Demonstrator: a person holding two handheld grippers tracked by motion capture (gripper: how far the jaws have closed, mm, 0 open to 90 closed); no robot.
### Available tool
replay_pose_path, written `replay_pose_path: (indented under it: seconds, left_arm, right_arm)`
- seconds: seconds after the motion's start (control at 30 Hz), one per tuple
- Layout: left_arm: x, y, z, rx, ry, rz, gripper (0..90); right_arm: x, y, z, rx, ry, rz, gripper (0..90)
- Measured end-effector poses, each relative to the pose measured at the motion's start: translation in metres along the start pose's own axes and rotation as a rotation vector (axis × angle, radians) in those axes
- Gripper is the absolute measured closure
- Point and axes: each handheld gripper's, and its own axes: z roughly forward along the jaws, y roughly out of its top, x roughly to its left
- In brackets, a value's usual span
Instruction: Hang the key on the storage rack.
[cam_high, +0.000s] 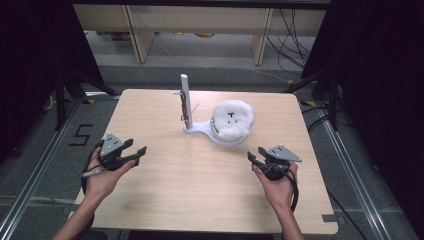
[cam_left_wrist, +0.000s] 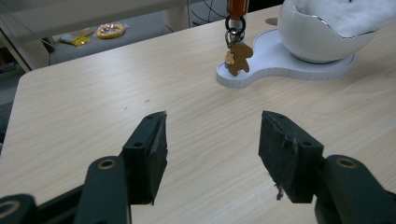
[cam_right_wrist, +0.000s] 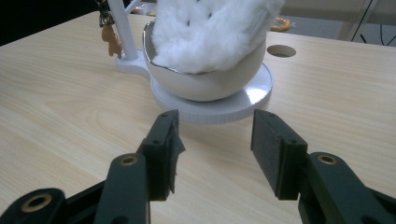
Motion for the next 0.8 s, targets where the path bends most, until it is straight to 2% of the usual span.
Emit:
replay_pose_path:
  seconds: [0.13,0.17,0.2,0.23,0.27,0.3,0.33,0.37,0.4,0.43,0.47,0.6,0.67,0.7,0.73,0.8]
  left_arm:
    - [0.003,-0.024,0.002,-0.027,-0.002,-0.045,40.1]
    - [0.003,-0.03,0.003,-0.035,-0.002,-0.056,39.9]
    - [0.004,-0.035,0.004,-0.045,0.0,-0.064,39.7]
    - [0.004,-0.04,0.006,-0.053,0.003,-0.073,39.5]
    - [0.004,-0.045,0.007,-0.058,0.007,-0.081,39.4]
    - [0.005,-0.049,0.009,-0.063,0.007,-0.094,39.3]
    - [0.005,-0.052,0.01,-0.071,0.003,-0.106,39.1]
    - [0.006,-0.055,0.012,-0.076,0.001,-0.112,38.8]
    - [0.005,-0.058,0.013,-0.081,0.002,-0.117,38.7]
    - [0.005,-0.06,0.014,-0.085,0.0,-0.123,38.7]
    - [0.004,-0.062,0.014,-0.08,0.007,-0.122,38.6]
    - [0.002,-0.066,0.016,-0.108,-0.004,-0.119,38.4]
    - [0.0,-0.068,0.016,-0.115,0.005,-0.117,38.3]
    - [-0.001,-0.069,0.016,-0.122,0.007,-0.12,38.5]
    - [-0.002,-0.069,0.016,-0.136,0.009,-0.115,38.6]
    - [-0.003,-0.069,0.015,-0.139,0.017,-0.11,38.7]
  right_arm:
    - [-0.003,-0.006,-0.002,0.015,-0.009,-0.002,52.6]
    - [0.0,-0.008,-0.004,0.034,-0.011,0.05,52.6]
    - [-0.003,-0.01,-0.002,0.013,-0.017,0.024,52.6]
    - [-0.003,-0.012,-0.003,0.02,-0.006,0.048,52.6]
    - [-0.007,-0.014,-0.002,0.007,-0.003,0.018,52.5]
    - [-0.008,-0.016,-0.002,0.014,-0.005,0.015,52.6]
    - [-0.009,-0.018,-0.001,0.013,-0.012,0.016,52.5]
    - [-0.009,-0.019,-0.001,0.014,-0.004,0.037,52.5]
    - [-0.01,-0.021,-0.001,0.025,-0.008,0.032,52.5]
    - [-0.011,-0.022,0.0,0.013,-0.011,0.028,52.5]
    - [-0.011,-0.024,0.0,0.015,-0.007,0.04,52.5]
    - [-0.012,-0.028,0.001,0.011,-0.013,0.028,52.2]
    - [-0.011,-0.03,0.001,0.013,0.002,0.037,52.1]
    - [-0.008,-0.032,0.0,0.001,-0.012,0.068,52.1]
    - [-0.011,-0.033,0.002,-0.018,-0.004,0.035,52.0]
    - [-0.01,-0.035,0.001,-0.021,-0.017,0.039,51.6]
